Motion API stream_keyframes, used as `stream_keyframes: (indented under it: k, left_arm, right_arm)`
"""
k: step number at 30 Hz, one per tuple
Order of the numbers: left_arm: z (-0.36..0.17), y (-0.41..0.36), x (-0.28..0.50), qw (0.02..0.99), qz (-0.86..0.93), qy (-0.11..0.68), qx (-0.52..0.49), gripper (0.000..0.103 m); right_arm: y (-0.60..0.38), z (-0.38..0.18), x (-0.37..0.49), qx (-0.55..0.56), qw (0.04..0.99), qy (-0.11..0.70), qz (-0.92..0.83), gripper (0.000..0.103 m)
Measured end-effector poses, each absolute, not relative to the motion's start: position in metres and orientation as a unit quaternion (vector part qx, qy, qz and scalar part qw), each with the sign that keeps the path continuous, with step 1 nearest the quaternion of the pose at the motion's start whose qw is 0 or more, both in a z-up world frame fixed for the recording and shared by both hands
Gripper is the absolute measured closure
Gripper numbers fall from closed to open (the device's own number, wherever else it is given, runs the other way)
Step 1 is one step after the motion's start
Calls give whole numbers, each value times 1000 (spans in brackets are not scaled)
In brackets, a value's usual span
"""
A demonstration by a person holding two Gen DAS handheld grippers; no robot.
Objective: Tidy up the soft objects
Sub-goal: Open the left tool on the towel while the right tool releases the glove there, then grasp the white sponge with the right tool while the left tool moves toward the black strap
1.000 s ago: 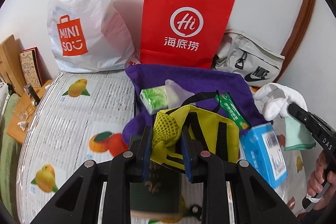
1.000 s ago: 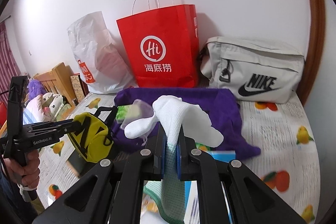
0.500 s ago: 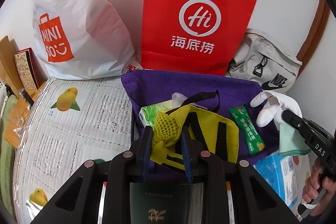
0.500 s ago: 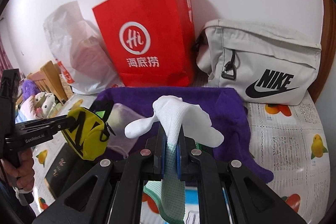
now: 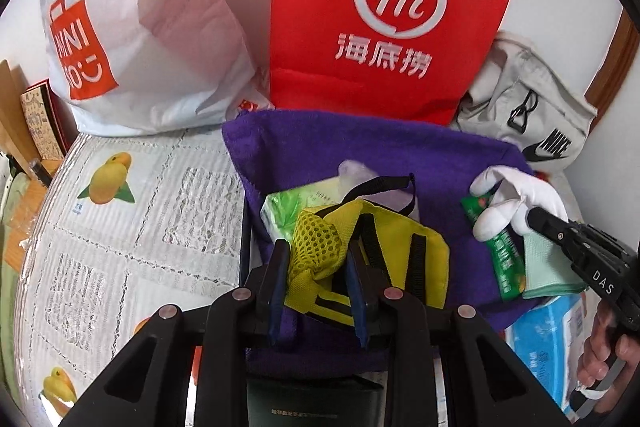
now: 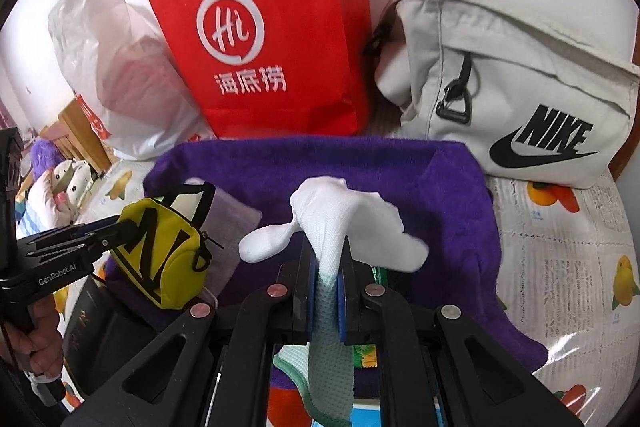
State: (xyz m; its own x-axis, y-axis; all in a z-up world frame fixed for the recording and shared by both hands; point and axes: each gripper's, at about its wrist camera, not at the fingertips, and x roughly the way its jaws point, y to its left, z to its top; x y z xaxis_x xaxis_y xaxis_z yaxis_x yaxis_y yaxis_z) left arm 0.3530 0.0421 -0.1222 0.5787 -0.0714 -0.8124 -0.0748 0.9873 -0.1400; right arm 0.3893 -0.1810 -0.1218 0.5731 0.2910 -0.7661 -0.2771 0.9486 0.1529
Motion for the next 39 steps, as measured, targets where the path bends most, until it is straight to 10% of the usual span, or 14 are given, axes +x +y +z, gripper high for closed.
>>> stream_keyframes:
  k: [12,19,39]
  left_arm:
    - [-131,42,358,881,-14,466,-83,73]
    - [-132,46,356,873,-3,479,-88,54]
    - [-80,66,267,896,2,429,-112,53]
  right_arm:
    - [-174,-137,399,2,874,459,158,92]
    - [-172,-129,394,10,879,448,165,50]
    - [-179,-93,262,21,889,424,169,50]
